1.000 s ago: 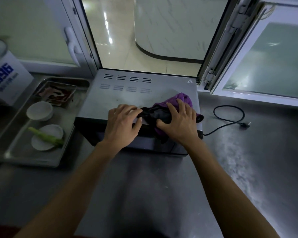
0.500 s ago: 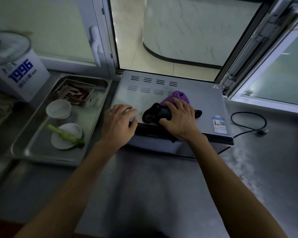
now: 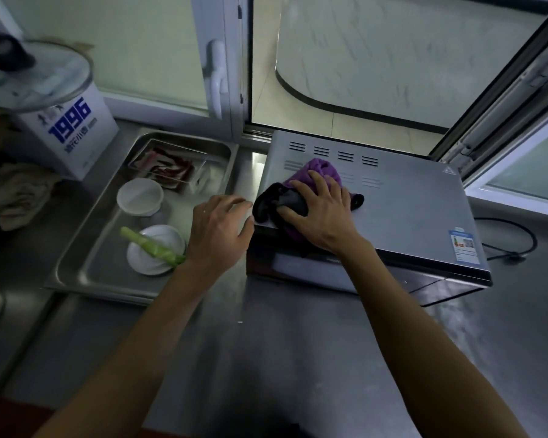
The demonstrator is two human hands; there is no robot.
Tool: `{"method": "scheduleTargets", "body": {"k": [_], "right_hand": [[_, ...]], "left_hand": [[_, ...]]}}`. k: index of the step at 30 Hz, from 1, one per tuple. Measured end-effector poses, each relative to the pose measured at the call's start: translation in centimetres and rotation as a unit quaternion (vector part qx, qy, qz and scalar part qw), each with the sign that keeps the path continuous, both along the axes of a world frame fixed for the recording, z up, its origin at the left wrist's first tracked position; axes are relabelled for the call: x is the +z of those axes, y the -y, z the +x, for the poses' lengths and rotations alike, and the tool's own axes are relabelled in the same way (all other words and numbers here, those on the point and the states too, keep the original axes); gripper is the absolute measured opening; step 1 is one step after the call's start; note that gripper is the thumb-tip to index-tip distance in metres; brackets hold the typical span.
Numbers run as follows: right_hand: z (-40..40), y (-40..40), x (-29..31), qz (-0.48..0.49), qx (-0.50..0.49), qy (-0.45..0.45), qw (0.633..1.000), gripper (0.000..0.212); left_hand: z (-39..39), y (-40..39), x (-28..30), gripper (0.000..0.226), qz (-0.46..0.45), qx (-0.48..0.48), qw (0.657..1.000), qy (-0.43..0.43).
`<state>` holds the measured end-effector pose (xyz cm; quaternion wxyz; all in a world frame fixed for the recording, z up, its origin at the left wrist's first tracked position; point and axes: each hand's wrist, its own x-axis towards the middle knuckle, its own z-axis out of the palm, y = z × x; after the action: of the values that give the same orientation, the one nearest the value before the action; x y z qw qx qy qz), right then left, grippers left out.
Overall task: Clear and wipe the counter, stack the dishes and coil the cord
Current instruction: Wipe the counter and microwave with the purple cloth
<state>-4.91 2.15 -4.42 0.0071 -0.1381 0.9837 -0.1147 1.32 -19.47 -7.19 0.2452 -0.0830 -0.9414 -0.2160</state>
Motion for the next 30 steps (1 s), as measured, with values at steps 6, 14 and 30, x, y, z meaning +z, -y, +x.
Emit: {"method": "scheduleTargets", "body": {"k": [6,14,30], "right_hand": [[-1.1,2.6,0.1,-0.004,-0.009,-0.003,1.000,0.073],[-1.6,0.4,0.1,-0.017,-0.020,-0.007,1.000,0.068],[0.5,-18.2,0.2,-0.043,-0.132,-0.003,0.990,0.064]], "left_hand": [[-0.1,0.4,0.2,0.027,0.016,0.001,1.000,-0.004],[-0.6,-3.3,0.8,0.038,0.002,-0.009,1.000,0.022],[-0.5,-18.1,2.1,0.030,-0.097,-0.084,0.989,0.073]]}}
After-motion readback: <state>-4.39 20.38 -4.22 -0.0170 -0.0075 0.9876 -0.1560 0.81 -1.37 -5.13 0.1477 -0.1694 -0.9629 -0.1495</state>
